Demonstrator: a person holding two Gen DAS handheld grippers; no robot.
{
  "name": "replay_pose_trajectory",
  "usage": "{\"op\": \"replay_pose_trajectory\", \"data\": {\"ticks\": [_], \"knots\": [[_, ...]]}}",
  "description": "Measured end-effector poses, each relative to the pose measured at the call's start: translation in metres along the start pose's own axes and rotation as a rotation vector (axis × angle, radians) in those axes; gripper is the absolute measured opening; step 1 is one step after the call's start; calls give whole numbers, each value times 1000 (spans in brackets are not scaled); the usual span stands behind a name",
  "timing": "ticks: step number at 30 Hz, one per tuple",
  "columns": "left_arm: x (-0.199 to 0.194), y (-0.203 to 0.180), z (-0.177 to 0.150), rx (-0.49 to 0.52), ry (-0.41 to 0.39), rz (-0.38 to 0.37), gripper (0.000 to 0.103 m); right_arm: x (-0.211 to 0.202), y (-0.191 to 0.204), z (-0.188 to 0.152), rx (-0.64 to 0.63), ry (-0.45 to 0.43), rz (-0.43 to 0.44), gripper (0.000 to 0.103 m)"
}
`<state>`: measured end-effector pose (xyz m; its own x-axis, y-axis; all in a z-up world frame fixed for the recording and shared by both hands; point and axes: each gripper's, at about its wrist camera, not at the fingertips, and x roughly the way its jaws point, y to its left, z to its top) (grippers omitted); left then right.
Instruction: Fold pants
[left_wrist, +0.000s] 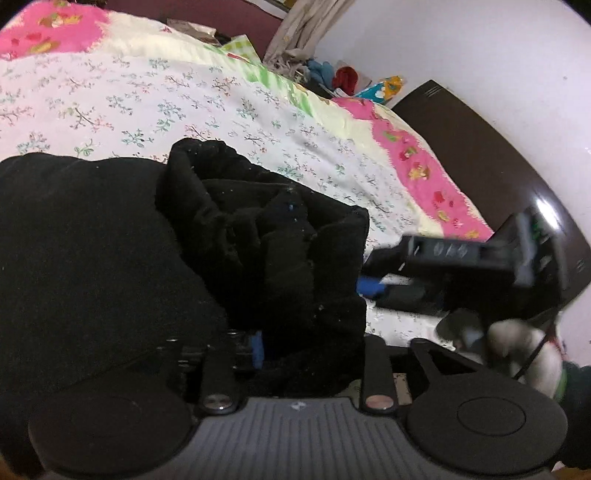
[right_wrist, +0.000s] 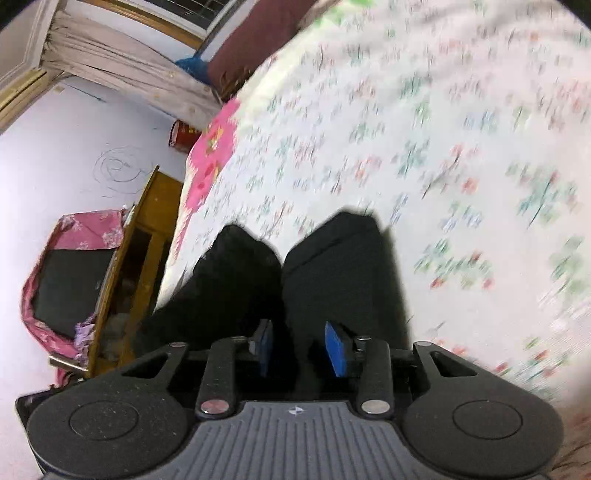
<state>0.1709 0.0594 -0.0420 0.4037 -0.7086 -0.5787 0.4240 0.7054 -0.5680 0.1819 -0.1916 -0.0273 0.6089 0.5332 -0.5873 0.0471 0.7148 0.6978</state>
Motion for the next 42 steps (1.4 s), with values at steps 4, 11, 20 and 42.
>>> {"op": "replay_pose_trajectory", "data": {"ticks": [4, 11, 20, 42], "knots": [[2, -22, -3, 142, 22, 84, 56, -2, 30, 13, -109, -72, 48, 29], [4, -33, -13, 253, 62, 115, 70, 31, 80, 13, -245, 119, 294, 40], [-64, 33, -25, -33, 25, 88, 72, 59, 41, 14, -181, 193, -33, 21], [-108, 59, 32, -129, -169, 230, 72, 47, 78, 17, -472, 45, -226, 66]]}}
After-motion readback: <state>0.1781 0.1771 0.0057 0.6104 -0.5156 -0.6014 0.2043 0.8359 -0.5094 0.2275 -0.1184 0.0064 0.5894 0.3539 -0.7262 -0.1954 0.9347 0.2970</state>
